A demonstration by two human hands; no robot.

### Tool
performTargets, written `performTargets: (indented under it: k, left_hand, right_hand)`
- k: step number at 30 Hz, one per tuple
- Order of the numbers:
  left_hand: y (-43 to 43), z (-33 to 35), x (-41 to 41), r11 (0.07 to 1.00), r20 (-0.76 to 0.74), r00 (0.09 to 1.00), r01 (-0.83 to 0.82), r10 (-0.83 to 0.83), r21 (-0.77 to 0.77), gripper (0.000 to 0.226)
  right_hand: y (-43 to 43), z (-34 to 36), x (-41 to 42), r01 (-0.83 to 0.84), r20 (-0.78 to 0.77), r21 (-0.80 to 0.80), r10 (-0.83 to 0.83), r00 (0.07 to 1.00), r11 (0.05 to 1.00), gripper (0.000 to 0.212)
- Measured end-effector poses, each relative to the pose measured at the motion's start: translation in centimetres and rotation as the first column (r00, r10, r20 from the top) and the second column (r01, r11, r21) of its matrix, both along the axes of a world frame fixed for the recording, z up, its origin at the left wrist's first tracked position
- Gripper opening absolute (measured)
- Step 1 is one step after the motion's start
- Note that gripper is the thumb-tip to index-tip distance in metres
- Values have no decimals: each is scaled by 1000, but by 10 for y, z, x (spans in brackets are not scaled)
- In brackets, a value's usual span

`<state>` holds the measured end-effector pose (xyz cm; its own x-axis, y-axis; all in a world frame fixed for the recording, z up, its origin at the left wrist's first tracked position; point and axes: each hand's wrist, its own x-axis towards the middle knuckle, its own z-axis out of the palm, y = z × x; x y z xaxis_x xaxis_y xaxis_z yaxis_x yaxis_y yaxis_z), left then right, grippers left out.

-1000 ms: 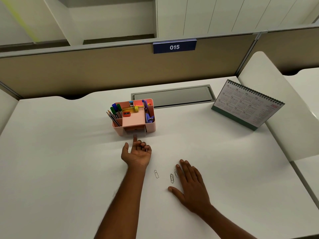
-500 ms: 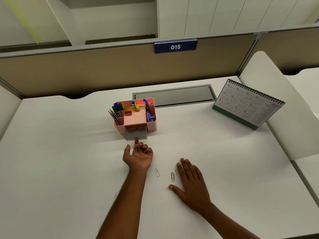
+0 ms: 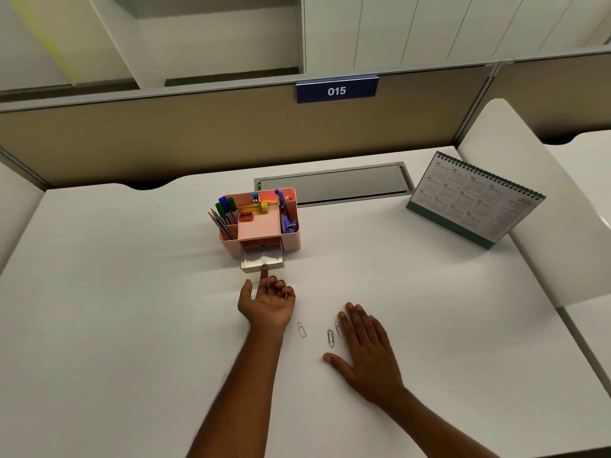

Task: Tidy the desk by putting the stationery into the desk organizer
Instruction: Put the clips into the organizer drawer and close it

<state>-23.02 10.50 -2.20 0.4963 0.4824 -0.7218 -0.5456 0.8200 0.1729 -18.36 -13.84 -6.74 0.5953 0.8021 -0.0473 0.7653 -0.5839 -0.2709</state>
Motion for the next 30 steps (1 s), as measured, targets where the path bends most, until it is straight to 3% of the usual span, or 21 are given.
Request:
performTargets:
  k: [6, 10, 13, 15, 18, 20, 23, 30]
  left_hand:
    - [3, -5, -4, 998, -40, 999, 35, -33, 45, 50]
    - [-2, 8, -6, 940, -353, 912, 287, -209, 186, 41]
    - [-22, 8, -18, 764, -628, 752, 521, -200, 381, 22]
    - [-37, -1, -35, 539, -767, 635, 678, -89, 499, 24]
    - [-57, -14, -58, 200, -874, 462, 852, 150, 485, 28]
    - [-66, -28, -71, 70, -890, 400, 904, 219, 423, 31]
    - [-71, -44, -83, -29, -909, 359, 932, 214, 361, 38]
    - [-64, -48, -87, -117, -904, 378, 925, 201, 361, 43]
  right_hand:
    - [-1, 2, 0, -6, -5, -6, 6, 1000, 1000, 87]
    - [-4, 7, -4, -9, -6, 15, 9, 1000, 1000, 95]
    - [-15, 10, -16, 1, -12, 54, -1, 1000, 999, 100]
    - [-26, 8, -28, -32, 2, 50, 32, 999, 998, 100]
    - [-41, 4, -43, -93, 24, 25, 92, 995, 995, 96]
    - [-45, 3, -46, -127, 35, 3, 127, 991, 992, 91]
    - [-42, 5, -46, -170, 41, -29, 171, 984, 985, 87]
    - [-24, 11, -37, -164, -10, -61, 164, 986, 984, 87]
